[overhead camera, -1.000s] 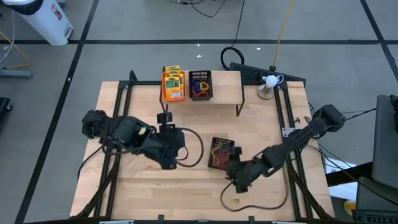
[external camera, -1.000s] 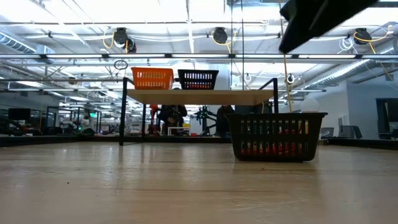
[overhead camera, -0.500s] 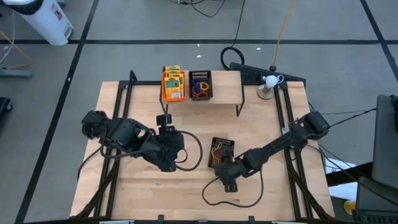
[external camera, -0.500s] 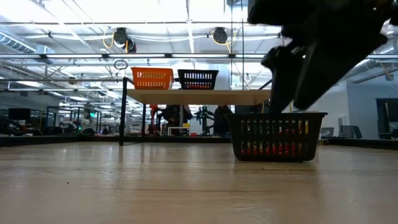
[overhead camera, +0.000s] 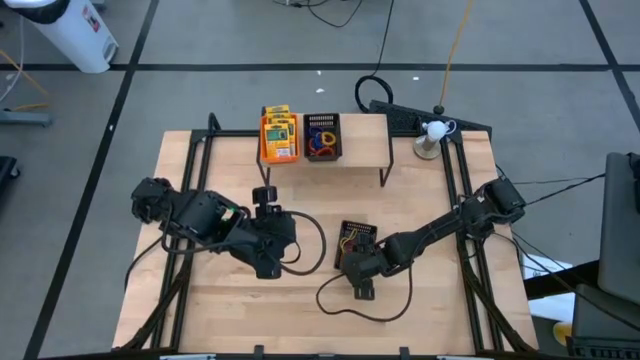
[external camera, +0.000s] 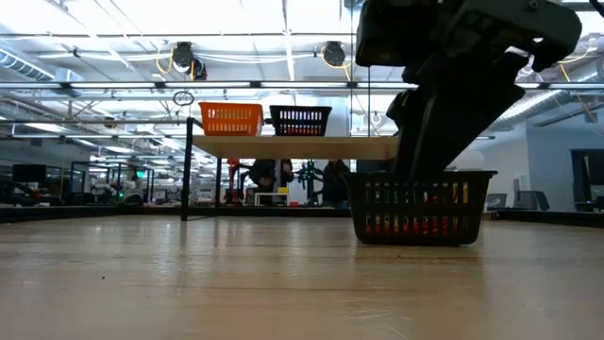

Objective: Pick & Place Office Desk Supplies
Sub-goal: Put the black bin on the shelf

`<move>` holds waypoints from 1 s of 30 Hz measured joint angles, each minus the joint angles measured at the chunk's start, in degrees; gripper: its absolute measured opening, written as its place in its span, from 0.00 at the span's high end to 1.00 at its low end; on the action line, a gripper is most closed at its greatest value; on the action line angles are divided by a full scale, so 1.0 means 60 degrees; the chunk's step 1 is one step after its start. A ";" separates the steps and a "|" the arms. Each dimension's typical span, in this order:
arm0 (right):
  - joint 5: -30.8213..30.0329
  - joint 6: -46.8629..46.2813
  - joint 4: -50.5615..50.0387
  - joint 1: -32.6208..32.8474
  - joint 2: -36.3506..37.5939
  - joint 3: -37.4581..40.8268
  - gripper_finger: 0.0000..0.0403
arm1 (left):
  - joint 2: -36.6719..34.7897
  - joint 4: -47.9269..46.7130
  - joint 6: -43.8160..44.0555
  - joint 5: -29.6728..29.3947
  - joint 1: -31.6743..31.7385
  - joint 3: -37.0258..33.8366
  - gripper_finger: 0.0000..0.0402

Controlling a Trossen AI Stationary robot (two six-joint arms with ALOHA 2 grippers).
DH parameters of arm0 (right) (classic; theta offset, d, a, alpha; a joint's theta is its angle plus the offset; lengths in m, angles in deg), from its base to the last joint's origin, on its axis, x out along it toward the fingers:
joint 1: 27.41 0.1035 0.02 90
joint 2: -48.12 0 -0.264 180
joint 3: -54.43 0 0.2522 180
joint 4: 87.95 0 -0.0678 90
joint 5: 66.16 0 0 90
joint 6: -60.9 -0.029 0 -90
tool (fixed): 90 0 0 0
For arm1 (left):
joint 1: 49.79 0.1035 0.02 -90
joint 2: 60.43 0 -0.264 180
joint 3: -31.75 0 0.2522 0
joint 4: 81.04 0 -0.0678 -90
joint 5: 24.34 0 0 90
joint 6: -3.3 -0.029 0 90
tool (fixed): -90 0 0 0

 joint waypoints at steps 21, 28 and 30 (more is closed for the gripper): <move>0.0222 -0.0916 0.0872 0.0035 0.0000 0.1182 0.67 | 0.0000 0.0000 0.0415 0.0348 0.0000 0.0000 0.54; 0.0215 -0.0956 0.1061 0.0032 0.0000 0.1235 0.86 | 0.0000 0.0000 0.0420 0.0412 -0.0003 0.0000 0.54; 0.0185 -0.0759 0.1083 0.0032 0.0013 0.1235 0.95 | 0.0000 0.0000 0.0440 0.0412 -0.0001 0.0000 0.54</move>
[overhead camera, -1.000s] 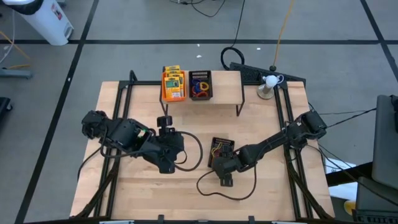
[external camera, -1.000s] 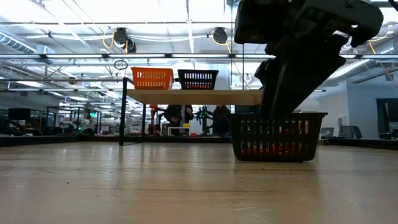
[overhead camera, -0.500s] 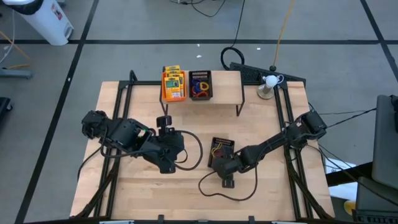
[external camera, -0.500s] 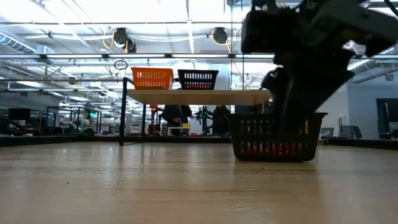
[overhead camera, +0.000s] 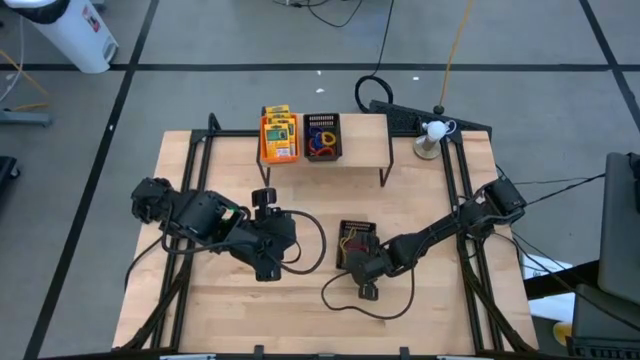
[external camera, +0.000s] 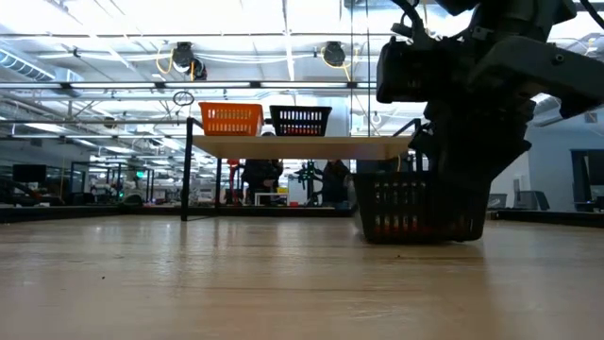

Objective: Pick & Place Office Desk Supplies
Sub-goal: Put the black bin on the shelf

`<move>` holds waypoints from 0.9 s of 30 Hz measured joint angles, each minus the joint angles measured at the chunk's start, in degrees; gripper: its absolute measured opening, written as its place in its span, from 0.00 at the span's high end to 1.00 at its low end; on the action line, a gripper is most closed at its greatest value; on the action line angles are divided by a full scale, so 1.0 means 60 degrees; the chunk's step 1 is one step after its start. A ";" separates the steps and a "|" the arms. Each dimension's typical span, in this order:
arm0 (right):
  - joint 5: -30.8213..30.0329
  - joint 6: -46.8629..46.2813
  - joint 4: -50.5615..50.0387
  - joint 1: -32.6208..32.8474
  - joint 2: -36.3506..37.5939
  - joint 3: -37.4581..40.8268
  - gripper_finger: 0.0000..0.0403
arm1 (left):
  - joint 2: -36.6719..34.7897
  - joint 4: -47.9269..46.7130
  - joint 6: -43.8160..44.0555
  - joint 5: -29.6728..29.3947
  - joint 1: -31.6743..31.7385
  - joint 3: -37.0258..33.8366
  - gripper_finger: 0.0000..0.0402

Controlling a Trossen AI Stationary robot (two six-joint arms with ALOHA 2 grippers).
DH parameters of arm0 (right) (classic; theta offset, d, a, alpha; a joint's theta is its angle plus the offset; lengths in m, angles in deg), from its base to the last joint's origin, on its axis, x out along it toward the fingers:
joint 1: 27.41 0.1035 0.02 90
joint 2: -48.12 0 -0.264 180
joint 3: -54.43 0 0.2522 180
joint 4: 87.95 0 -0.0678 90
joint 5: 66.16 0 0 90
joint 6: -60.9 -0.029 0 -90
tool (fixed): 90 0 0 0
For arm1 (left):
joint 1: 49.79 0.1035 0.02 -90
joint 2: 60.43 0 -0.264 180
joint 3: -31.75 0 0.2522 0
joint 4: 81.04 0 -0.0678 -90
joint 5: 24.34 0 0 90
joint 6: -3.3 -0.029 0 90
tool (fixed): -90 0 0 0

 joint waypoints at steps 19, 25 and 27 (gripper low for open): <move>-0.1337 0.0185 -0.3697 0.0401 0.1786 -0.1884 1.00 | 0.0000 0.0000 0.0038 0.0013 0.0002 0.0000 0.54; -0.1785 0.0040 -0.5536 0.0415 0.3031 -0.2308 1.00 | 0.0000 0.0000 0.0164 0.0080 0.0002 0.0000 0.54; -0.1796 0.0147 -0.5889 0.0298 0.3408 -0.2313 1.00 | 0.0000 0.0000 0.0237 0.0080 0.0002 0.0000 0.54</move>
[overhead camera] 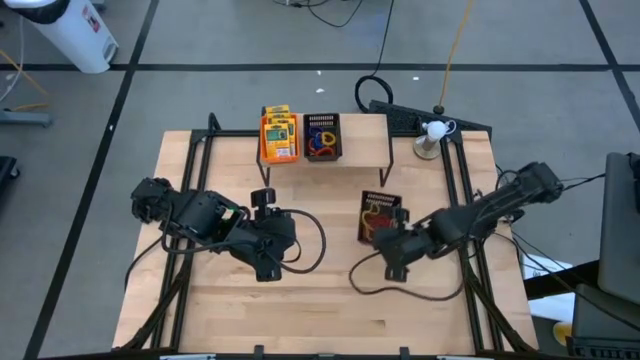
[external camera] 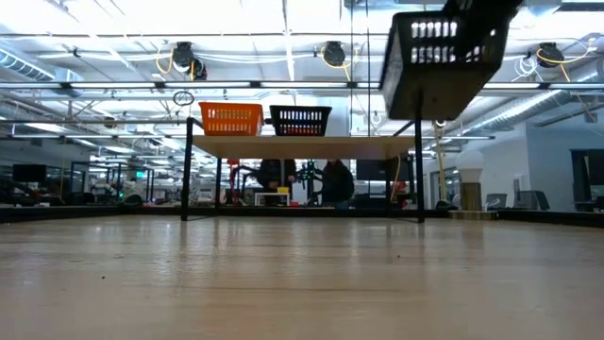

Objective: Pick & Place Office Desk Supplies
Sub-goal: Put the black bin on the shelf

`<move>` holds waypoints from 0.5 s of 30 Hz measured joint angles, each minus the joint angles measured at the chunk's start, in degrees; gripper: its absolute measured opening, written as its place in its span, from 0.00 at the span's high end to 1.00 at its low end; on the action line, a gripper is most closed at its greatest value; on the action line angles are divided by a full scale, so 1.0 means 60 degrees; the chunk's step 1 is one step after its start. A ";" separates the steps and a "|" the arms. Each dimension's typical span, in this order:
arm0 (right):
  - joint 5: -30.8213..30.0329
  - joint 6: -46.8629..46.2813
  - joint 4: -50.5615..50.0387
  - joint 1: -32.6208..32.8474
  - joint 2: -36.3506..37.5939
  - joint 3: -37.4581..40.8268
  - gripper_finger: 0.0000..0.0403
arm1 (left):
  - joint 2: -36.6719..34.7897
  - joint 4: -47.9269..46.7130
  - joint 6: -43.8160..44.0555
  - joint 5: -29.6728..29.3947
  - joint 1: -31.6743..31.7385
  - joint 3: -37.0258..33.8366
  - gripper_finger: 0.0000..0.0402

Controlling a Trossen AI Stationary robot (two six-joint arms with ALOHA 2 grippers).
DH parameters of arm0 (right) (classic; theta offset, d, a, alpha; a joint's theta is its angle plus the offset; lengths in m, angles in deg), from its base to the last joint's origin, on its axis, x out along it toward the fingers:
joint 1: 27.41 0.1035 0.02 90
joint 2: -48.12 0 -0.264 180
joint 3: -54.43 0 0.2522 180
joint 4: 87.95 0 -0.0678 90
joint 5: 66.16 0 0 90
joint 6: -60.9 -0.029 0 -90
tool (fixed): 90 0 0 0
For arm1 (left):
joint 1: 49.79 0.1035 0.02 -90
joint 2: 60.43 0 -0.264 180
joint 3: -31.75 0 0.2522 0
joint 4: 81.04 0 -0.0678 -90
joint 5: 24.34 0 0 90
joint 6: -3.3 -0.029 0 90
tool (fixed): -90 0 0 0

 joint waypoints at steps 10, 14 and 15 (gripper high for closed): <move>0.0052 0.1544 -0.0634 -0.1106 0.1042 0.0000 1.00 | 0.0000 0.0000 0.0545 -0.0004 0.0035 0.0000 0.54; 0.0232 0.2462 -0.0626 -0.1734 0.1042 0.0000 1.00 | 0.0000 0.0000 0.0605 -0.0004 0.0036 0.0000 0.54; 0.0322 0.2665 -0.0623 -0.1920 0.1042 0.0000 1.00 | 0.0000 0.0003 0.0605 -0.0004 0.0036 0.0000 0.54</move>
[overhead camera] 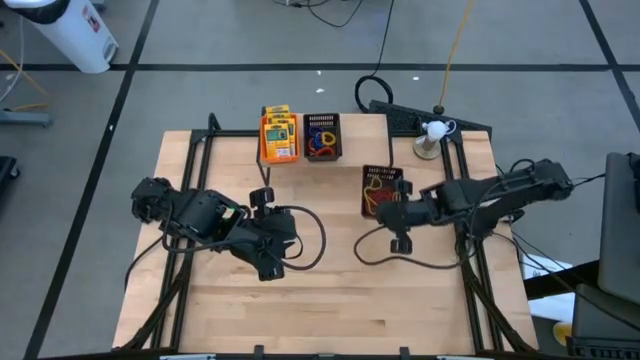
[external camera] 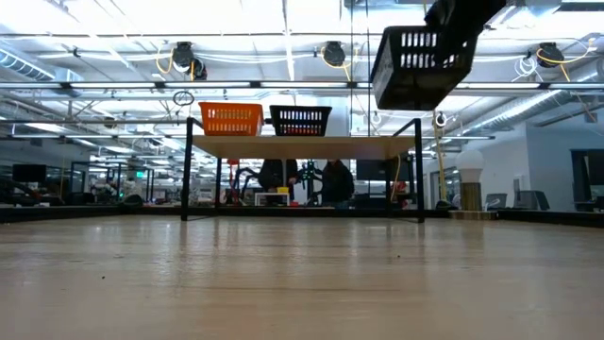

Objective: Pick & Place Office Desk Supplies
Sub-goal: Put the black bin on the shelf

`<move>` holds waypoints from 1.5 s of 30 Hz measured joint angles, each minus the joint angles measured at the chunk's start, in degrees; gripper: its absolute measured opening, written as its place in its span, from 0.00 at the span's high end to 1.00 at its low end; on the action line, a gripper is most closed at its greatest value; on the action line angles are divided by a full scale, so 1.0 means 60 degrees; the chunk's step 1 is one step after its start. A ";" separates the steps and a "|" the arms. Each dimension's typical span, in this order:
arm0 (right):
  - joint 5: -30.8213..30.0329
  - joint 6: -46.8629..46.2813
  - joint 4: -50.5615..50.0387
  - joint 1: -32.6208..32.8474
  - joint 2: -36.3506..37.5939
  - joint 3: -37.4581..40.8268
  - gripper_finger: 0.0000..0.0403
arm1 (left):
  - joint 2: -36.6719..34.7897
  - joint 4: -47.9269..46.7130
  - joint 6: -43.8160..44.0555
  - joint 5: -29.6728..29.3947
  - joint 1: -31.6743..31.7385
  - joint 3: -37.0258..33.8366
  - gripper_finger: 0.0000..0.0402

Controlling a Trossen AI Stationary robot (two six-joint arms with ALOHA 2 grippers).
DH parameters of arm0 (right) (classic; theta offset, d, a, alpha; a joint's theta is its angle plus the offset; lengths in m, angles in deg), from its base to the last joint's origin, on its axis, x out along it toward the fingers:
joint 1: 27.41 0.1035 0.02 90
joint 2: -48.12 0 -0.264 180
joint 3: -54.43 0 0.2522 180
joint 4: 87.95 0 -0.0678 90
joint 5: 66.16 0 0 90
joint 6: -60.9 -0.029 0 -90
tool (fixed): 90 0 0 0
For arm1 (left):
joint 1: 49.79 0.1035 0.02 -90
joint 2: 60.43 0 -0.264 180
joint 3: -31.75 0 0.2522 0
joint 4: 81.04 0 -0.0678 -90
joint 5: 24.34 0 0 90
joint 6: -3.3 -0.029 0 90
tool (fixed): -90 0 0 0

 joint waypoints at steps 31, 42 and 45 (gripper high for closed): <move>0.2265 0.4060 0.0714 -0.4168 0.0004 0.0004 1.00 | 0.0000 0.0052 0.1358 0.0000 0.0000 0.0000 0.54; 0.3007 0.4933 0.1151 -0.5091 -0.0023 0.0004 1.00 | 0.0000 0.0055 0.1733 0.0000 0.0000 0.0000 0.54; 0.3008 0.5162 0.1395 -0.5209 -0.0168 0.0004 1.00 | 0.0000 0.0058 0.1770 0.0000 0.0000 0.0000 0.54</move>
